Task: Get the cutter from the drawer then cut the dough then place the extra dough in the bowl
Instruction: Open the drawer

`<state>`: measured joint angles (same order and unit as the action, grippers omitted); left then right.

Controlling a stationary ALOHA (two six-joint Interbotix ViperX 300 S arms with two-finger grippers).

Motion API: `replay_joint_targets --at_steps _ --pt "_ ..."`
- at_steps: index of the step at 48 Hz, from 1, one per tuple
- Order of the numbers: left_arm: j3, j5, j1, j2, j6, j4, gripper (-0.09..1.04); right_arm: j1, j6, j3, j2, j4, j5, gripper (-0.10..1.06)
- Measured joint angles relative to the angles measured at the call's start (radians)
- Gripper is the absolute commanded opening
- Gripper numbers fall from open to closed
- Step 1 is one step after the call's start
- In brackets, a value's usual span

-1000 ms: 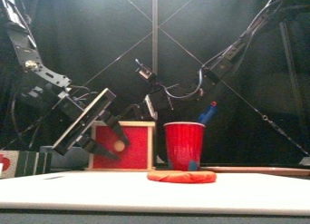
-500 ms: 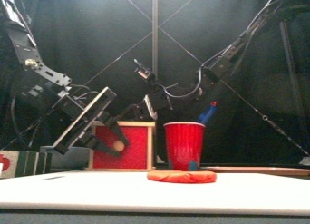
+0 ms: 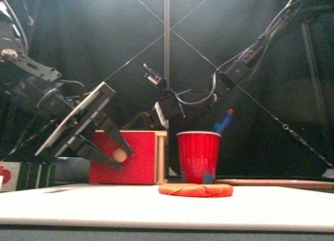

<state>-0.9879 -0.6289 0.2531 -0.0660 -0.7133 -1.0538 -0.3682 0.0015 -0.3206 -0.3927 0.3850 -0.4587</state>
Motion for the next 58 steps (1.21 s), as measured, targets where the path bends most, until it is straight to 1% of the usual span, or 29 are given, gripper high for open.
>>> replay_joint_targets --at_steps 12,24,36,40,47,51,54,58 --pt "0.006 0.003 0.018 0.000 0.000 -0.003 0.60 -0.006 -0.002 0.005 0.000 0.003 0.006 -0.01" --pt "0.038 0.031 0.035 -0.008 0.000 -0.005 0.60 -0.021 -0.005 0.008 0.000 0.008 0.009 -0.01" --pt "0.029 0.035 0.037 -0.011 0.011 -0.006 0.62 -0.023 -0.005 0.008 0.000 0.009 0.009 -0.01" --pt "0.018 0.035 0.038 -0.009 0.020 -0.006 0.65 -0.023 -0.006 0.008 0.000 0.009 0.009 -0.01" --pt "0.018 0.035 0.034 -0.009 0.035 -0.005 0.79 -0.023 -0.006 0.008 0.000 0.009 0.009 -0.01" --pt "0.018 0.035 0.035 -0.008 0.037 -0.003 0.85 -0.021 -0.006 0.008 0.000 0.009 0.009 -0.01" --pt "0.018 0.038 0.034 -0.005 0.037 -0.003 0.87 -0.023 -0.006 0.008 0.000 0.008 0.009 -0.01" --pt "0.008 0.055 0.035 0.015 0.037 -0.003 0.87 -0.023 -0.006 0.008 0.000 0.009 0.009 -0.01"
